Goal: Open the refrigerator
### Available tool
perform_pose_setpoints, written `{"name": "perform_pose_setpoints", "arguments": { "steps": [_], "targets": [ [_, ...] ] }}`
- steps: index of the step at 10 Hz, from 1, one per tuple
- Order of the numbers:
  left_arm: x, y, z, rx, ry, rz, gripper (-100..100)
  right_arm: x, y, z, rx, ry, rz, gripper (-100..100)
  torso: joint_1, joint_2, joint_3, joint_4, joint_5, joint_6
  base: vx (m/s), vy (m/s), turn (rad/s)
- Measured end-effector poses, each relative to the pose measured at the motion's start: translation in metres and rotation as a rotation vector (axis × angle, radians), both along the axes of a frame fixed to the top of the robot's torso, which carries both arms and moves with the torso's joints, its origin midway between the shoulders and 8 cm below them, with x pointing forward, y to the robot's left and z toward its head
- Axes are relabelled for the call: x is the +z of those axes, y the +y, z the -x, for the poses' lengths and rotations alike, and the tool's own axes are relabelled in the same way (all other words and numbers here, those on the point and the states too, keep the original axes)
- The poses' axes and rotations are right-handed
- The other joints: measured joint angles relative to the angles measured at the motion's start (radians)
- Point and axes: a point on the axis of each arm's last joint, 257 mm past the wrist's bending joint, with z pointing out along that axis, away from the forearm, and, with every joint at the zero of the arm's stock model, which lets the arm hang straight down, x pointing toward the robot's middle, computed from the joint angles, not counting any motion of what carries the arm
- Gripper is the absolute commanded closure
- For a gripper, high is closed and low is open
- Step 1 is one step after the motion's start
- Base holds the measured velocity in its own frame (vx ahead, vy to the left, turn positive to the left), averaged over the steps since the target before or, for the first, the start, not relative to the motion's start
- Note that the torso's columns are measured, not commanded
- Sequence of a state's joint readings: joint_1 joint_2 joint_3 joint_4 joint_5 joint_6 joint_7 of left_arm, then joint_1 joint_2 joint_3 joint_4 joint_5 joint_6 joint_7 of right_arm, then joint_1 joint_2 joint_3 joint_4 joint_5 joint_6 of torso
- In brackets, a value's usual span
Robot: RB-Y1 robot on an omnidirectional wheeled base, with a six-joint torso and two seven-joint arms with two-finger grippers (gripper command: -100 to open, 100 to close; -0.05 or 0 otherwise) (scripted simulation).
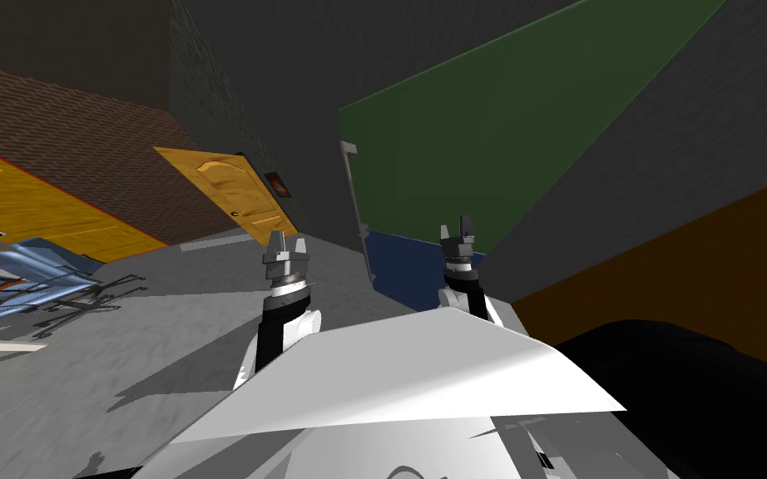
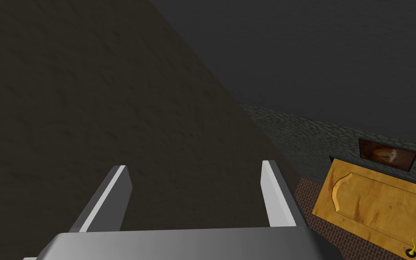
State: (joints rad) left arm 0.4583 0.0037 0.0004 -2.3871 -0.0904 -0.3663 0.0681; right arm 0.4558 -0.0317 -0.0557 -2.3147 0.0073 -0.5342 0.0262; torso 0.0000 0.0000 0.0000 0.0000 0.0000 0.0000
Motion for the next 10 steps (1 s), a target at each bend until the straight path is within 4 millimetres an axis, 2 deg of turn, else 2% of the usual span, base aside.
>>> {"name": "perform_pose_setpoints", "arguments": {
  "steps": [2,9,10],
  "targets": [
    [0.0000,0.0000,0.0000,0.000,0.000,0.000,0,0.0000,0.0000,0.0000,0.000,0.000,0.000,0,0.000,0.104,-0.209,0.105,0.000,0.000,0.000,0.000,0.000],
    [0.0002,0.0000,0.0001,0.000,0.000,0.000,0,0.0002,0.0000,0.0001,0.000,0.000,0.000,0,0.000,0.618,-1.234,0.617,0.000,0.000,0.000,0.000,0.000],
    [0.0002,0.0000,0.0001,0.000,0.000,0.000,0,0.0002,0.0000,0.0001,0.000,0.000,0.000,-100,0.000,0.691,-1.382,0.691,0.000,0.000,0.010,0.039,-0.019]
  ]
}}
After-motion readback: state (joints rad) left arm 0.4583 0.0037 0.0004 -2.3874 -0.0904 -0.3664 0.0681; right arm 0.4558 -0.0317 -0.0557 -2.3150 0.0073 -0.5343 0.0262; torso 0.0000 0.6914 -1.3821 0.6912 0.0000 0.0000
